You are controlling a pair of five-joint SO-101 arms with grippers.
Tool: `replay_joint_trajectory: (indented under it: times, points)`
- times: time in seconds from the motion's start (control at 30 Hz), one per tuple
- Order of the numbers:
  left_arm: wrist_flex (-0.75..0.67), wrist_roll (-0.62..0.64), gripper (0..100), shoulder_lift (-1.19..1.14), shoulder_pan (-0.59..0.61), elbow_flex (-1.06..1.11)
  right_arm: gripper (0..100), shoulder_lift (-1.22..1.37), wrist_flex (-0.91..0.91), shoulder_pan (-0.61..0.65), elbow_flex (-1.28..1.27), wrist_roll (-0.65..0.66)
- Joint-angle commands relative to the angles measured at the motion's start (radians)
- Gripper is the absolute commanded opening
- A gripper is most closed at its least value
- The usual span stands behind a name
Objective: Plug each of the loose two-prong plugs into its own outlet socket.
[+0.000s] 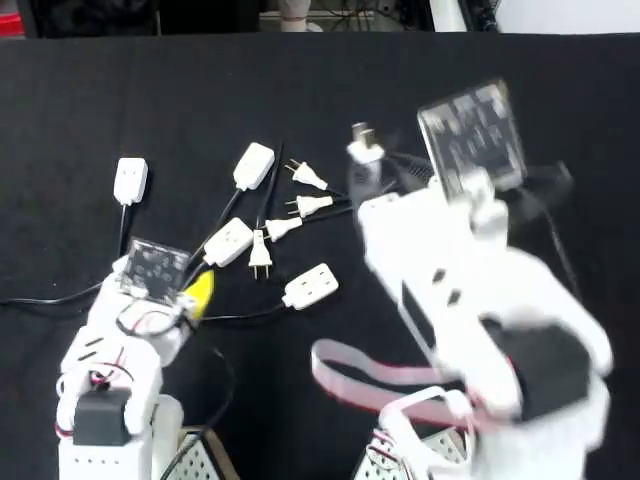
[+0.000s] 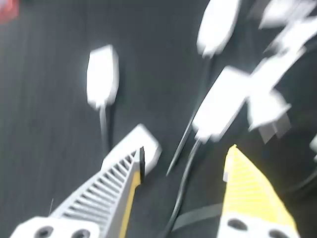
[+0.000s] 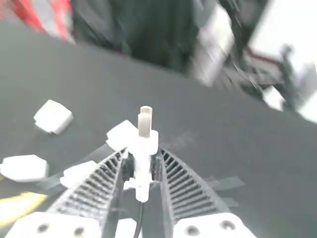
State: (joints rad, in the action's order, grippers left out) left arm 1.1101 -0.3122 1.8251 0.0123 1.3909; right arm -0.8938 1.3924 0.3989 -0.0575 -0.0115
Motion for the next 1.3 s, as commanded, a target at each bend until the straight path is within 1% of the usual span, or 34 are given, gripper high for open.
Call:
replay_joint_trajectory:
  times: [0.0, 0.07, 0.17, 0.23, 0.33, 0.4, 0.47, 0.57, 0.67, 0.73, 0.83, 0.9, 0.97, 1.1, 1.2, 1.27]
  points:
    - [-0.152, 0.137, 27, -0.003, -0.16, -0.062, 1.1, -0.093, -0.026, 0.218, 0.044, -0.103]
    - [-0.226, 0.242, 27, -0.003, -0.206, -0.051, 1.1, -0.125, -0.023, 0.287, 0.015, -0.092]
    - [-0.298, 0.341, 27, -0.003, -0.259, -0.054, 1.1, -0.163, -0.021, 0.295, -0.061, -0.058]
    - [-0.318, 0.371, 27, -0.003, -0.303, -0.071, 1.1, -0.188, -0.021, 0.302, -0.113, -0.043]
    - [-0.339, 0.393, 27, -0.003, -0.377, -0.097, 1.1, -0.213, -0.021, 0.374, -0.182, 0.0]
    - [-0.364, 0.397, 27, -0.003, -0.398, -0.116, 1.1, -0.219, -0.02, 0.41, -0.226, 0.023]
    - [-0.368, 0.39, 27, -0.005, -0.398, -0.128, 1.1, -0.219, -0.02, 0.411, -0.254, 0.031]
    - [-0.351, 0.39, 27, -0.005, -0.338, -0.104, 1.1, -0.222, 0.005, 0.417, -0.271, 0.032]
    - [-0.354, 0.391, 27, -0.005, -0.289, -0.05, 1.1, -0.219, 0.066, 0.431, -0.275, 0.083]
    - [-0.345, 0.394, 27, -0.005, -0.286, -0.022, 1.1, -0.217, 0.094, 0.462, -0.278, 0.097]
    - [-0.354, 0.396, 27, -0.003, -0.286, -0.001, 1.1, -0.217, 0.089, 0.537, -0.303, 0.092]
    - [-0.354, 0.397, 27, -0.002, -0.286, -0.004, 1.1, -0.217, 0.061, 0.574, -0.338, 0.092]
    - [-0.35, 0.402, 27, -0.002, -0.288, -0.004, 1.1, -0.217, 0.025, 0.583, -0.38, 0.092]
    - [-0.347, 0.494, 27, -0.002, -0.288, -0.012, 1.1, -0.217, -0.064, 0.583, -0.475, 0.092]
    - [-0.339, 0.537, 27, -0.002, -0.288, -0.022, 1.1, -0.217, -0.141, 0.582, -0.545, 0.092]
    - [-0.301, 0.554, 27, -0.002, -0.288, -0.045, 1.1, -0.217, -0.184, 0.58, -0.588, 0.091]
